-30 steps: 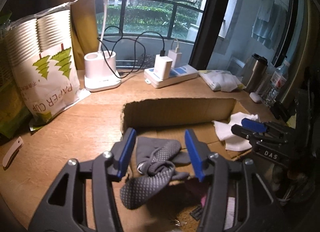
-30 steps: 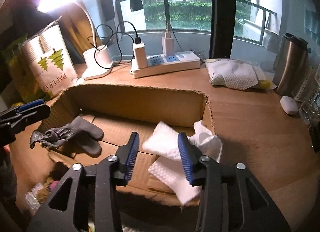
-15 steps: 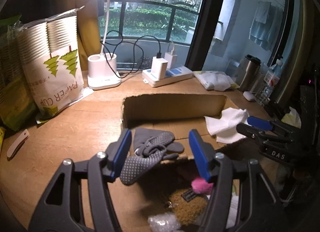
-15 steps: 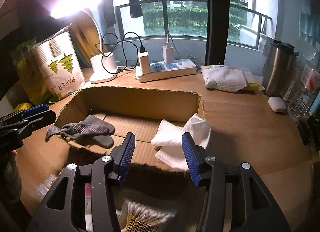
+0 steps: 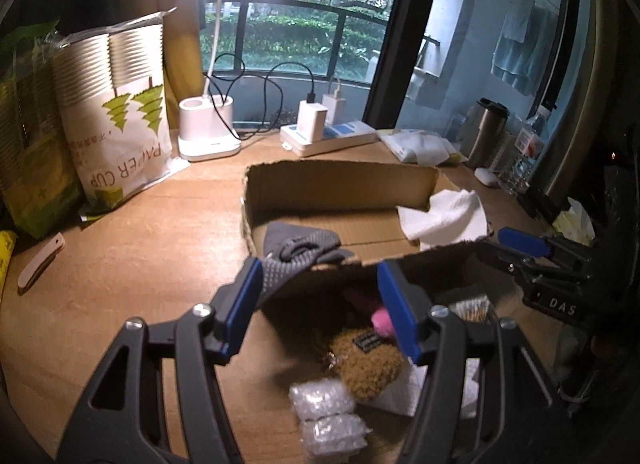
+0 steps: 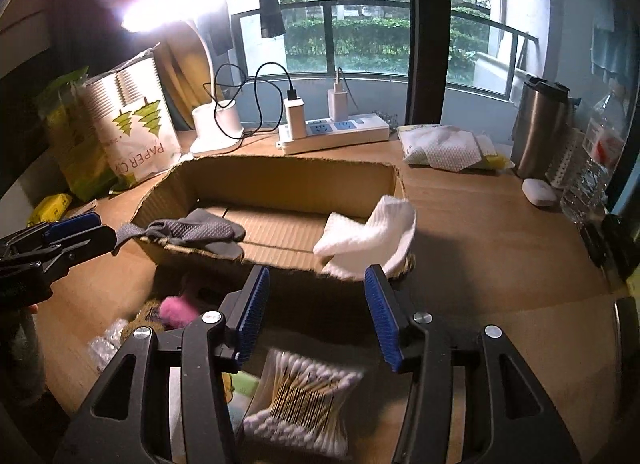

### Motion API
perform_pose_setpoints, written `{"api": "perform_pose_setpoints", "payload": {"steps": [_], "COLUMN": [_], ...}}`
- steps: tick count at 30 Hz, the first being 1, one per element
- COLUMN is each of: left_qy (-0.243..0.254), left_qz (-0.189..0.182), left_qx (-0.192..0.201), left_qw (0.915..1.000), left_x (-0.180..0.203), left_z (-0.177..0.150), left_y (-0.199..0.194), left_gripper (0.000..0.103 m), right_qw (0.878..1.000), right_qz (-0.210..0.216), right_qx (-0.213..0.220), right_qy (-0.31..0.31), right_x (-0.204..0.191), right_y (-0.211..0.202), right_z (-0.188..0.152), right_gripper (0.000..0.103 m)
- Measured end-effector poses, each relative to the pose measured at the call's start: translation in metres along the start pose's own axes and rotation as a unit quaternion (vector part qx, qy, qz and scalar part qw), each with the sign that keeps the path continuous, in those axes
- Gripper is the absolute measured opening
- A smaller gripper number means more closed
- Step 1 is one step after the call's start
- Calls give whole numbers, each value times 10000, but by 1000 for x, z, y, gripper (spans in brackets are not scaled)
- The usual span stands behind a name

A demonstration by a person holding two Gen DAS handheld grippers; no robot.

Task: Organize soft objects
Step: 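Open both grippers over the box and withdraw toward the pile, then grasp the pink plush with left gripper while right gripper grasps cotton swab bag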

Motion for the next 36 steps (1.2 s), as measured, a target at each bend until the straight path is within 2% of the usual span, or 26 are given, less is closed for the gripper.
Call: {"api": "perform_pose_setpoints", "payload": {"steps": [8, 11, 15, 28, 31, 36], "left_qy": [65, 117, 220, 419, 487, 443], "left_qz": [-55, -61, -39, 290, 376, 465], "left_qx": [-145, -251, -351, -663, -699, -890], "left_qw": [9999, 9996, 9991, 9965, 9957, 9940], "left_x": [8, 14, 25, 58, 65, 69], "left_z": [-19, -26, -31, -34, -32, -29], "left_y": [-1, 2, 7, 36, 43, 63], "left_gripper": [62, 62, 62, 62, 62, 70], "right_qw": [9999, 9996, 9986, 9961, 9945, 9934], "right_qz": [17, 95, 231, 573, 749, 886], "right_qx": [-138, -272, -453, -674, -696, -703], "right_qy": [31, 79, 151, 69, 242, 202], "right_x": [-3, -2, -1, 7, 14, 23], "right_y": [-3, 1, 8, 28, 30, 30], "right_z": [-23, -35, -49, -68, -72, -75], "right_gripper": [54, 64, 66, 71, 72, 72]}}
Point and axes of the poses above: each gripper's, at about its wrist camera, not at the fingertips, and y roughly the way its jaws point, x to its right, z to its top, the point moved 5 cm from there along y, roughly the way its jaws point, and after that the axes turned 4 degrees about -y, right-handed, at the moved point
